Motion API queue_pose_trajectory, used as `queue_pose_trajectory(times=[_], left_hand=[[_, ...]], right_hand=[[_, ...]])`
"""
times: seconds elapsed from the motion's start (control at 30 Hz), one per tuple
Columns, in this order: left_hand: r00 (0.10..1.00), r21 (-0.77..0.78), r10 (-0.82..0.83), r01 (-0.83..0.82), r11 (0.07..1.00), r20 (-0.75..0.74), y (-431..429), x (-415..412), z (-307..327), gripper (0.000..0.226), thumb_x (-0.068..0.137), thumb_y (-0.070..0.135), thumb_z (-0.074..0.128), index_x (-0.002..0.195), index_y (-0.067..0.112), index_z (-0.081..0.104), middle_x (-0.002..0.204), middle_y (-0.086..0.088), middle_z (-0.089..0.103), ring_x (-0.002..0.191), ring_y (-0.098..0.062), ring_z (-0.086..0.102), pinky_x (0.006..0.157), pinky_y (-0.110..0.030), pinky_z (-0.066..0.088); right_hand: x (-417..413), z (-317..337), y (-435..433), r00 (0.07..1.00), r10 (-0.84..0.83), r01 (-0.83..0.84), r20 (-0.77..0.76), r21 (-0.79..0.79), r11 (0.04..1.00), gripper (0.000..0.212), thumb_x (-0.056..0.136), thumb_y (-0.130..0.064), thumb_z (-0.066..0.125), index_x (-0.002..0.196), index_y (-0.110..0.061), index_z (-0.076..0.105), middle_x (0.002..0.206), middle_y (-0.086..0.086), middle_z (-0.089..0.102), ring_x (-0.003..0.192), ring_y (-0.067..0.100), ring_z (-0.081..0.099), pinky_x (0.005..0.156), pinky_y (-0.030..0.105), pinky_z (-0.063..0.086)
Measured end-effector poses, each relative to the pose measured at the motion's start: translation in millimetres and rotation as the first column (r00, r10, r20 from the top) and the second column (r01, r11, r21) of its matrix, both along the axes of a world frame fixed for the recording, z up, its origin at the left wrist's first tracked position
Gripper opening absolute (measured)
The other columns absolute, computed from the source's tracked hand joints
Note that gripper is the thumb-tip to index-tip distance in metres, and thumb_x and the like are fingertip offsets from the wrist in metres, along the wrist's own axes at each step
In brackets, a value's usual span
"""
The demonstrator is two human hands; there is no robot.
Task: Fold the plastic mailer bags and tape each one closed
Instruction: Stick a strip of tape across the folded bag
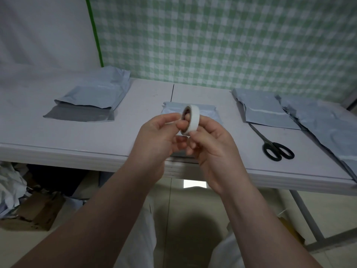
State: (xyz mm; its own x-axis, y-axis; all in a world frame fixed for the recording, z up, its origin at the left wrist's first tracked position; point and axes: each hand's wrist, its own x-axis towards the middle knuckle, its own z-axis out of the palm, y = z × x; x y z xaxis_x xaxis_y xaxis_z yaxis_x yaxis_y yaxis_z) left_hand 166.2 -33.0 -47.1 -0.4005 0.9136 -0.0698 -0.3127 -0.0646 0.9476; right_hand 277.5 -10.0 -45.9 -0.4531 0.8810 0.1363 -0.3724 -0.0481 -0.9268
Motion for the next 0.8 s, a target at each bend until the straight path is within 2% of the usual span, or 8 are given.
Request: queue_pose_trajectory(times=[0.03, 0.1, 0.2, 0.33, 0.4, 0.53, 0.7, 0.8], left_hand=[[0.982, 0.004, 0.071, -0.071, 0.997, -0.172, -1, -1, 0, 0.024, 0.091, 0.009, 0.058, 0.113, 0.013, 0.064, 0.099, -0.004, 0.068, 0.074, -0.014, 0.065, 0.062, -0.024, 0.053], [0.846, 0.119, 0.237, -0.205, 0.971, -0.478, -6, -2, 2, 0.023, 0.09, 0.014, 0.06, 0.11, 0.022, 0.067, 0.103, 0.011, 0.067, 0.08, -0.003, 0.064, 0.069, -0.025, 0.055], [0.677, 0.282, 0.328, -0.182, 0.942, -0.66, -14, 2, 9, 0.028, 0.085, 0.012, 0.066, 0.11, 0.025, 0.068, 0.098, 0.018, 0.066, 0.086, 0.008, 0.06, 0.073, -0.01, 0.049], [0.512, 0.383, 0.409, -0.161, 0.909, -0.755, -16, 6, 6, 0.032, 0.083, 0.006, 0.067, 0.111, 0.022, 0.067, 0.093, 0.018, 0.064, 0.094, 0.002, 0.062, 0.079, -0.015, 0.051], [0.399, 0.441, 0.475, -0.179, 0.879, -0.784, -15, 6, 3, 0.027, 0.082, 0.008, 0.069, 0.107, 0.02, 0.068, 0.093, 0.017, 0.062, 0.093, -0.001, 0.061, 0.081, -0.014, 0.049], [0.266, 0.502, 0.529, -0.167, 0.849, -0.806, -14, 5, -1, 0.019, 0.08, 0.007, 0.069, 0.097, 0.014, 0.069, 0.089, 0.005, 0.068, 0.086, -0.01, 0.063, 0.074, -0.014, 0.044], [0.196, 0.54, 0.558, -0.14, 0.83, -0.807, -13, 4, -3, 0.014, 0.078, 0.005, 0.07, 0.091, 0.01, 0.069, 0.081, 0.002, 0.07, 0.081, -0.015, 0.064, 0.073, -0.018, 0.042], [0.218, 0.516, 0.53, -0.123, 0.848, -0.82, -13, 2, -2, 0.016, 0.078, 0.007, 0.069, 0.094, 0.012, 0.067, 0.082, 0.004, 0.069, 0.083, -0.014, 0.063, 0.071, -0.023, 0.048]], right_hand=[[1, -1, 0, 0.998, -0.034, 0.031, 0.047, 0.048, 0.998, 0.026, 0.09, 0.007, 0.049, 0.108, -0.006, 0.064, 0.084, 0.005, 0.069, 0.054, 0.005, 0.051, 0.052, 0.02, 0.045], [2, -1, 0, 0.982, -0.119, 0.101, 0.145, 0.126, 0.987, 0.027, 0.092, 0.004, 0.05, 0.112, -0.009, 0.063, 0.096, 0.001, 0.073, 0.059, 0.001, 0.056, 0.053, 0.02, 0.047], [1, -1, 2, 0.942, -0.209, 0.158, 0.262, 0.203, 0.966, 0.03, 0.092, -0.002, 0.055, 0.122, -0.009, 0.06, 0.103, 0.002, 0.073, 0.069, 0.001, 0.063, 0.055, 0.02, 0.047], [-3, -4, 1, 0.881, -0.316, 0.207, 0.353, 0.313, 0.927, 0.032, 0.091, -0.011, 0.06, 0.123, -0.013, 0.061, 0.105, 0.002, 0.072, 0.087, 0.012, 0.069, 0.063, 0.023, 0.051], [-4, -4, 0, 0.847, -0.361, 0.233, 0.39, 0.336, 0.912, 0.034, 0.09, -0.015, 0.062, 0.124, -0.015, 0.061, 0.109, 0.0, 0.071, 0.094, 0.011, 0.068, 0.077, 0.032, 0.056], [-8, -2, -4, 0.832, -0.389, 0.274, 0.395, 0.316, 0.908, 0.038, 0.089, -0.014, 0.064, 0.126, -0.016, 0.059, 0.115, 0.002, 0.069, 0.103, 0.015, 0.066, 0.088, 0.042, 0.055], [-9, -1, -6, 0.823, -0.404, 0.286, 0.399, 0.324, 0.902, 0.04, 0.089, -0.013, 0.065, 0.127, -0.017, 0.058, 0.118, 0.0, 0.067, 0.103, 0.013, 0.066, 0.087, 0.042, 0.055], [-8, 0, -6, 0.823, -0.403, 0.28, 0.401, 0.331, 0.901, 0.037, 0.089, -0.013, 0.065, 0.125, -0.018, 0.059, 0.117, -0.005, 0.066, 0.103, 0.009, 0.065, 0.087, 0.04, 0.055]])
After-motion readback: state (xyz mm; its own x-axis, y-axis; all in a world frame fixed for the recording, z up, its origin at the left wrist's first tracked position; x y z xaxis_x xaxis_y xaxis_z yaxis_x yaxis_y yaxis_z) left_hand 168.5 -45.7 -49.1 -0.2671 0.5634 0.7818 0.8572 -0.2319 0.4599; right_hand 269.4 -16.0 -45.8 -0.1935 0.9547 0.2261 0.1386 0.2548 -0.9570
